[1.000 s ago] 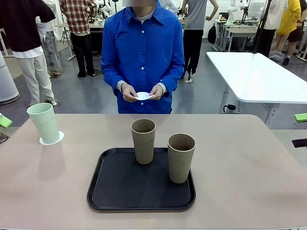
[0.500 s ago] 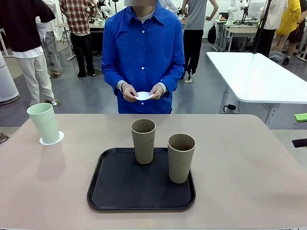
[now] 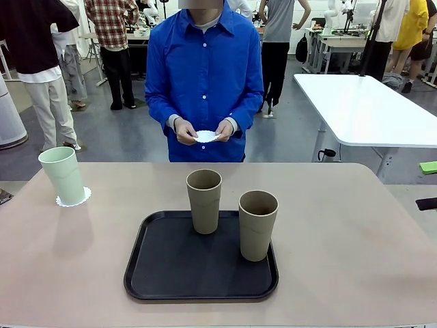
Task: Place coasters on the table and set cups on them.
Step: Take one Reusable plastic cup from the Flat Tray and place it on a coaster set by the human.
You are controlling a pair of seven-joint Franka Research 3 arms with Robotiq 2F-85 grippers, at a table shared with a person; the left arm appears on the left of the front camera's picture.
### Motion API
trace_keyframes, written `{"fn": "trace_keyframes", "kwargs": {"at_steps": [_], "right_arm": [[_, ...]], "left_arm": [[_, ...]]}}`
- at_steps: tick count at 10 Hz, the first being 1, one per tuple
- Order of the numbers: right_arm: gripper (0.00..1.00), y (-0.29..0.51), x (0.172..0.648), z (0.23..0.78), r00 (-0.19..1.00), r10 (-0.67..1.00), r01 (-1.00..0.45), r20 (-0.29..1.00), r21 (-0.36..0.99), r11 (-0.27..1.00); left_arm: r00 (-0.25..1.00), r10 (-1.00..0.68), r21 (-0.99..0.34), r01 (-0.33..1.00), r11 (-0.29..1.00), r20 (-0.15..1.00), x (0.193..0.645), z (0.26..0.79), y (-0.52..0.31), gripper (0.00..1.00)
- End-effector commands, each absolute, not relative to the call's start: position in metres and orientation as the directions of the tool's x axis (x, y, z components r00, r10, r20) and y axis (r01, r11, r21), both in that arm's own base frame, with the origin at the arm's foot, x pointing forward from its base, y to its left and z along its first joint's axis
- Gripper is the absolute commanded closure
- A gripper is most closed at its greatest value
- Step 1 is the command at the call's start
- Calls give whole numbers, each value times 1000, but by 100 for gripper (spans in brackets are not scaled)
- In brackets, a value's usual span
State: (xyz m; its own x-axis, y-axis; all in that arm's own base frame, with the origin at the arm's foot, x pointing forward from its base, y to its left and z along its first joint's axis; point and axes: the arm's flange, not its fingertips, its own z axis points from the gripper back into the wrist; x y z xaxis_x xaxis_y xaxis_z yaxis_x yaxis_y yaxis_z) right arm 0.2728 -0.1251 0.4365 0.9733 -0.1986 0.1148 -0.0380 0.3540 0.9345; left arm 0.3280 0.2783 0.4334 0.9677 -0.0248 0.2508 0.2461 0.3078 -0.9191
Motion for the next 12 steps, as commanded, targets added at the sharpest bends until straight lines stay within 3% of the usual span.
{"fn": "trace_keyframes", "kwargs": {"at_steps": [1,12], "right_arm": [[0,-125,275,437,971,-199,-58,131,940,337],[0,-125,275,437,971,-199,-58,131,940,337]], "left_arm": [[965,-14,-918,255,303,263,335,434,289,0],[969,-19,-921,238,308,244,328,429,285,0]]}}
